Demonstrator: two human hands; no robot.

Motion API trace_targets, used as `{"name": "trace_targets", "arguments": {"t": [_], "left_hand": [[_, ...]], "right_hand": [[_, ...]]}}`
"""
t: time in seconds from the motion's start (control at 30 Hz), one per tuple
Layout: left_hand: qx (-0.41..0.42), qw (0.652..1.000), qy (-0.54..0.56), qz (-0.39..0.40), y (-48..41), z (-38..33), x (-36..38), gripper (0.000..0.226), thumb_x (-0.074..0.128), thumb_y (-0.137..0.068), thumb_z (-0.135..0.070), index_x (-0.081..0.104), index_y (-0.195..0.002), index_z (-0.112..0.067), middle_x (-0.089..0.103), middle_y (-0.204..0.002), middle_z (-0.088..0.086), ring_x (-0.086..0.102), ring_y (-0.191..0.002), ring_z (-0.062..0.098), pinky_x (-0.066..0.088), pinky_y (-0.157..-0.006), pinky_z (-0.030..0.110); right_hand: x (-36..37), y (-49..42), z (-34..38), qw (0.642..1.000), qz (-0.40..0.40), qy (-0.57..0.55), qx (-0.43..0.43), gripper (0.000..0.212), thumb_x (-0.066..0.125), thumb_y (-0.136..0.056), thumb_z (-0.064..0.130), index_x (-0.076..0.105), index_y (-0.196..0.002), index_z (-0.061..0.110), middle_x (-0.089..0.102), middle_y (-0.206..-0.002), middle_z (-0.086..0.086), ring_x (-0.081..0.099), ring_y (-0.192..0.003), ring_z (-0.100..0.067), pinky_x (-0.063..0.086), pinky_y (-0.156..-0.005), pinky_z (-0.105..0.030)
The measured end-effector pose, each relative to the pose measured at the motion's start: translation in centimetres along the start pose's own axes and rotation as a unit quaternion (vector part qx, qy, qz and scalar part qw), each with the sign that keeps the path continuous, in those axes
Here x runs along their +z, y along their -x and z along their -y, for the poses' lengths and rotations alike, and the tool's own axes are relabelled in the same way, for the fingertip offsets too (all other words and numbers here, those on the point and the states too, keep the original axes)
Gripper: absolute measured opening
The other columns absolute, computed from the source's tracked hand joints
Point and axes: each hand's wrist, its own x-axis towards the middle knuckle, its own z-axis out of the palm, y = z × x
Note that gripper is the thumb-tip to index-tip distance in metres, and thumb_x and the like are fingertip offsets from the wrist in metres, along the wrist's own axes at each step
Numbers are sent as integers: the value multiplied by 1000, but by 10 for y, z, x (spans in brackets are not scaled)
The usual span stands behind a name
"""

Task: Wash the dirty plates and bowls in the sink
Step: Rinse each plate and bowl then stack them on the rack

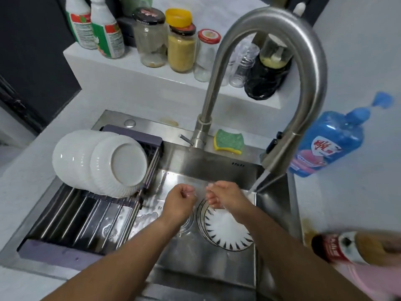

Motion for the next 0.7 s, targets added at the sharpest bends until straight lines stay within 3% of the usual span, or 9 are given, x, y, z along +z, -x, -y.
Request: {"name": "trace_targets", "arguments": {"t": [0.1, 0.2, 0.3, 0.37, 0.43, 0.6, 0.7], "left_hand": [[-63, 994, -58, 65, -4, 34, 24, 11, 71, -83, -3, 66, -82, -13, 67, -73, 6, 59, -66, 20, 49, -72, 37], [-115, 983, -122, 80, -6, 63, 47, 11, 70, -84, -3, 65, -78, -11, 63, -67, 11, 57, -58, 21, 48, -60, 33], [-162, 969, -175, 63, -7, 85, 67, 10, 72, -82, -12, 65, -81, -4, 71, -77, 20, 66, -64, 30, 59, -62, 42], [-197, 960, -188, 62, -10, 99, 76, 22, 72, -82, -18, 67, -92, 1, 75, -91, 22, 72, -74, 32, 64, -70, 44], [-239, 957, -150, 64, -2, 96, 83, 17, 73, -87, -16, 64, -94, -2, 73, -90, 18, 71, -71, 29, 62, -65, 36], [-311, 949, -37, 39, 11, 88, 99, 9, 64, -91, 10, 59, -91, 2, 68, -73, 19, 60, -45, 24, 49, -35, 27], [-303, 952, -37, 28, 12, 80, 100, 15, 56, -92, 14, 56, -84, 2, 66, -66, 19, 58, -43, 24, 47, -33, 27]], "right_hand": [[-32, 0, -31, 999, -36, 8, 32, 16, 62, -100, 11, 69, -87, 4, 65, -72, -12, 59, -60, -17, 56, -66, -34], [-53, 2, -54, 996, -68, 10, 61, 22, 58, -98, 1, 63, -76, 6, 57, -67, -11, 51, -53, -14, 51, -55, -28], [-67, 5, -70, 994, -66, 35, 74, 22, 56, -98, -4, 59, -77, 5, 51, -67, -11, 46, -53, -14, 46, -50, -24], [-72, 5, -76, 995, -56, 46, 71, 20, 52, -95, -11, 57, -81, 3, 48, -72, -16, 44, -54, -14, 44, -52, -25], [-74, 3, -78, 995, -56, 40, 70, 20, 53, -94, -13, 59, -82, 1, 49, -72, -15, 45, -54, -14, 44, -53, -26], [-71, -2, -85, 995, -57, 13, 82, 19, 60, -95, -6, 65, -81, 5, 57, -71, -11, 50, -55, -16, 52, -59, -29], [-71, -4, -88, 995, -55, 23, 85, 15, 63, -94, -1, 66, -81, 7, 60, -74, -11, 53, -56, -17, 54, -61, -29]]}}
